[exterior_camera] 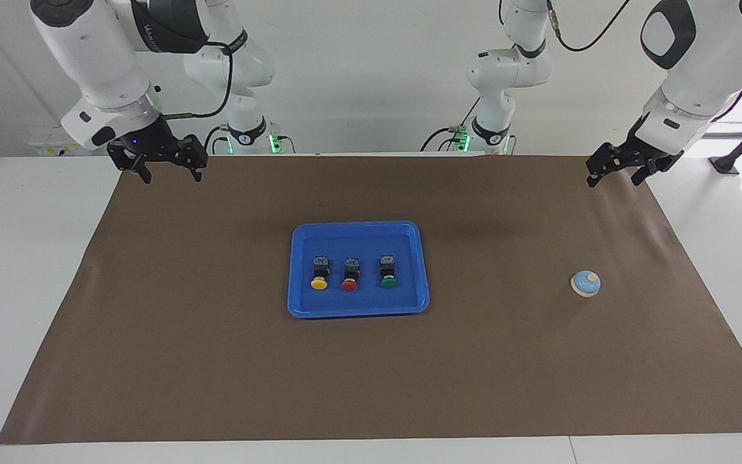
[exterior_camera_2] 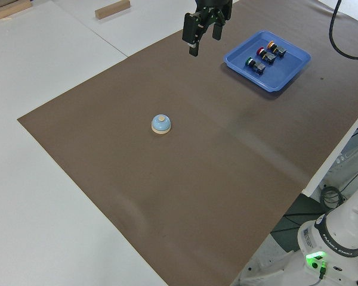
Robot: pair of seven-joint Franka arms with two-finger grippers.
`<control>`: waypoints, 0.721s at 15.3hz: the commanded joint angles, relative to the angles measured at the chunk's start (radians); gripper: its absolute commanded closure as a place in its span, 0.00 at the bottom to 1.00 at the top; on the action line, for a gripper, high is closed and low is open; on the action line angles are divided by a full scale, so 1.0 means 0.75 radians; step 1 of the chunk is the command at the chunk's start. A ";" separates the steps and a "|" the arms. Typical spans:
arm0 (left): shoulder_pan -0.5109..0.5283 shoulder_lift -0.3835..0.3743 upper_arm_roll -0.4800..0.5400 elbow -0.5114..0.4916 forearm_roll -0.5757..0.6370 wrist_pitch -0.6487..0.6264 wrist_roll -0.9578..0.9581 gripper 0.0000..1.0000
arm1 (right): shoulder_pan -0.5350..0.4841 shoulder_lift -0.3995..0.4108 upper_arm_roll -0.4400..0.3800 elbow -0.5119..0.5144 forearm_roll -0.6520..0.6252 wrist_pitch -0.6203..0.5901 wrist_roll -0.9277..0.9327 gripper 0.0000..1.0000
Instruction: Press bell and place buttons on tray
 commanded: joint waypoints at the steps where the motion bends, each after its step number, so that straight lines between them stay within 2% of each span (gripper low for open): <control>1: -0.004 -0.027 0.003 -0.037 0.003 0.037 -0.002 0.00 | -0.052 -0.012 0.038 0.015 0.041 -0.041 -0.036 0.00; 3: -0.004 -0.027 0.003 -0.039 0.003 0.037 -0.002 0.00 | -0.056 0.009 0.038 0.062 0.066 -0.083 -0.032 0.00; 11: -0.004 -0.027 0.003 -0.037 0.003 0.037 -0.002 0.00 | -0.042 -0.003 0.038 0.046 0.025 -0.068 -0.036 0.00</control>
